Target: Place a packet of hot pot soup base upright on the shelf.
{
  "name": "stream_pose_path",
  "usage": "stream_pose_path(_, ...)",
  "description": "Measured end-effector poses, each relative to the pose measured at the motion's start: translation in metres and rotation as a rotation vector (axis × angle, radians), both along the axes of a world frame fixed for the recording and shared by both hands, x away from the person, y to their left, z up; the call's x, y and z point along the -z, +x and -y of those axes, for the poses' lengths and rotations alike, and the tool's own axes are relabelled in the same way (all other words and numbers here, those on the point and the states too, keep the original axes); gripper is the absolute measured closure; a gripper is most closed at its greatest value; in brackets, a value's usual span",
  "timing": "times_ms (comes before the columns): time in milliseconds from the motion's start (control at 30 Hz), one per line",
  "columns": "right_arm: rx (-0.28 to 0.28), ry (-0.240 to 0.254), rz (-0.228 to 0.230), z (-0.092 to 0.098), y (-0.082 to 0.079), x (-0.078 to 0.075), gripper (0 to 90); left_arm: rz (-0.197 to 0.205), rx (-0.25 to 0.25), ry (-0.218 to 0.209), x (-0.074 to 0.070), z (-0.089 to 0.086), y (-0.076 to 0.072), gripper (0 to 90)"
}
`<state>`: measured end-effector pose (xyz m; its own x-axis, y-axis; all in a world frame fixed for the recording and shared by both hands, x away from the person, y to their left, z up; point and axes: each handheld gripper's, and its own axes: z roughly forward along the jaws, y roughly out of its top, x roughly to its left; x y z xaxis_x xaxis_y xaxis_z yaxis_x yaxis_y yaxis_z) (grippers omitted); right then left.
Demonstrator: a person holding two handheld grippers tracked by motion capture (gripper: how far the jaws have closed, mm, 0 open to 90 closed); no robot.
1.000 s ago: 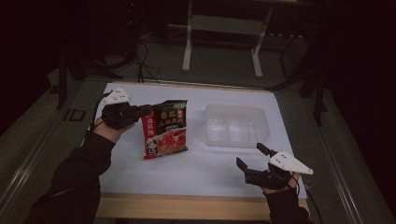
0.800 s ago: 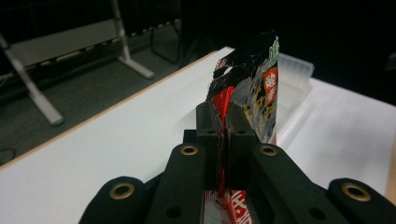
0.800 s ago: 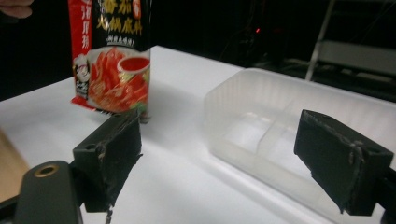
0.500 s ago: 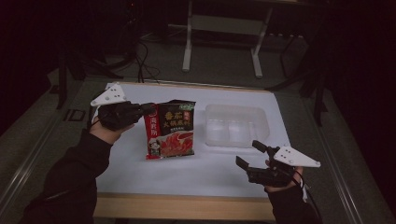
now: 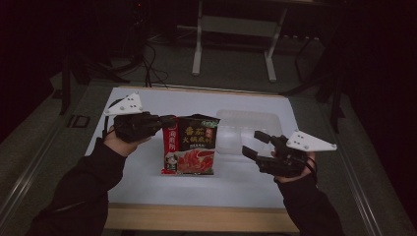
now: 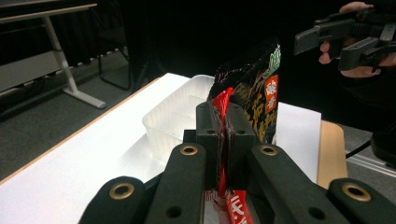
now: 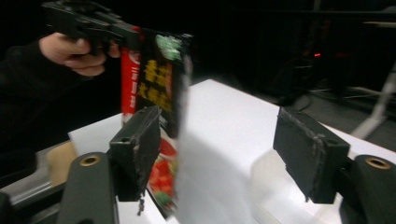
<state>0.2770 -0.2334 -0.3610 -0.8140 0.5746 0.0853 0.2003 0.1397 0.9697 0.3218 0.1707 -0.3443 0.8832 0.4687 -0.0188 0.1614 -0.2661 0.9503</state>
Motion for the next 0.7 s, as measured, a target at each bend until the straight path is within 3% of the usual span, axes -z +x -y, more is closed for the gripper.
stream_pose_path(167, -0.050, -0.005, 0.004, -0.018, 0.009, -0.003, 29.5, -0.007, 0.039, -0.002, 0.003, 0.006, -0.001, 87.7)
stream_pose_path(433, -0.122, 0.025, -0.053, -0.041, 0.027, -0.004, 28.3, -0.005, 0.074, -0.016, 0.002, 0.013, -0.004, 87.7)
stream_pose_path(700, -0.162, 0.008, -0.074, -0.058, 0.035, -0.002, 41.2, -0.008, 0.104, -0.011, 0.001, 0.018, -0.005, 87.6)
